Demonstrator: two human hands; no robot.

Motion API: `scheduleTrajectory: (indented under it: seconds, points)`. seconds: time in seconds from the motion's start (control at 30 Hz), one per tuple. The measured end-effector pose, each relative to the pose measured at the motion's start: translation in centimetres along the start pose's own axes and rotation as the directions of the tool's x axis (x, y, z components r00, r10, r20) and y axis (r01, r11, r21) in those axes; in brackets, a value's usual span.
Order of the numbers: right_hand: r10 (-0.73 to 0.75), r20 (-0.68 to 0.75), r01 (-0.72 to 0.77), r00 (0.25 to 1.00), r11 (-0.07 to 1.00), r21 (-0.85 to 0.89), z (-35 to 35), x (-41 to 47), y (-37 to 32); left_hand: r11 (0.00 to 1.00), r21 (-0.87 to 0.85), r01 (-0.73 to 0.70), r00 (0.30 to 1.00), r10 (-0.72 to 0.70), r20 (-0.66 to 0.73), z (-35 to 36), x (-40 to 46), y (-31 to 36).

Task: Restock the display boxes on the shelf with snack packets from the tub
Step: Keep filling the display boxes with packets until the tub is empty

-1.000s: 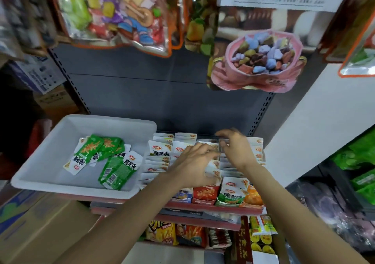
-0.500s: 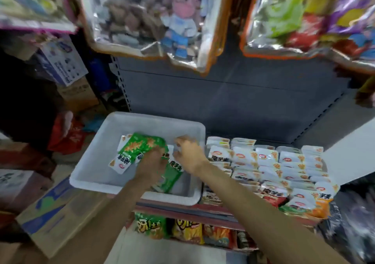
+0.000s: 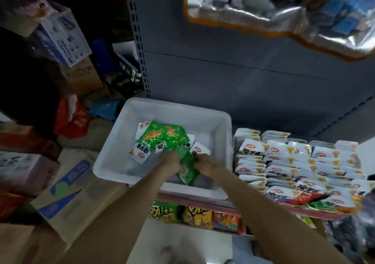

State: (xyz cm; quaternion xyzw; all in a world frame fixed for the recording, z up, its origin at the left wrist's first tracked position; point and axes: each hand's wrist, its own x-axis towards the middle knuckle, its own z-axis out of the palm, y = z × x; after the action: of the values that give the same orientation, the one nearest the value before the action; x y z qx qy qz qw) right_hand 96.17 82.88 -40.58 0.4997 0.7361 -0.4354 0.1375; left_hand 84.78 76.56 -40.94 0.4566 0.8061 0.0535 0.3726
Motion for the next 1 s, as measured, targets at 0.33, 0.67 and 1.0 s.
scheduleTrajectory:
  seconds: [0.33, 0.67, 1.0]
  points:
    - [0.067, -0.23, 0.131, 0.971, 0.653, 0.746, -3.6, -1.8, -2.0, 0.877, -0.074, -0.475, 0.769, 0.373, -0.52, -1.0, -4.4, 1.6]
    - [-0.057, -0.517, 0.464, 0.854, 0.531, 0.709, -12.6, -10.1, 2.1, 0.734, 0.16, -0.66, 0.546, 0.615, -0.569, -1.6, -6.9, 9.0]
    - [0.051, -0.862, 0.655, 0.504, 0.628, 0.421, -22.2, -15.8, 15.4, 0.681, 0.146, -0.718, 0.616, 0.719, -0.321, 2.9, -6.8, 24.9]
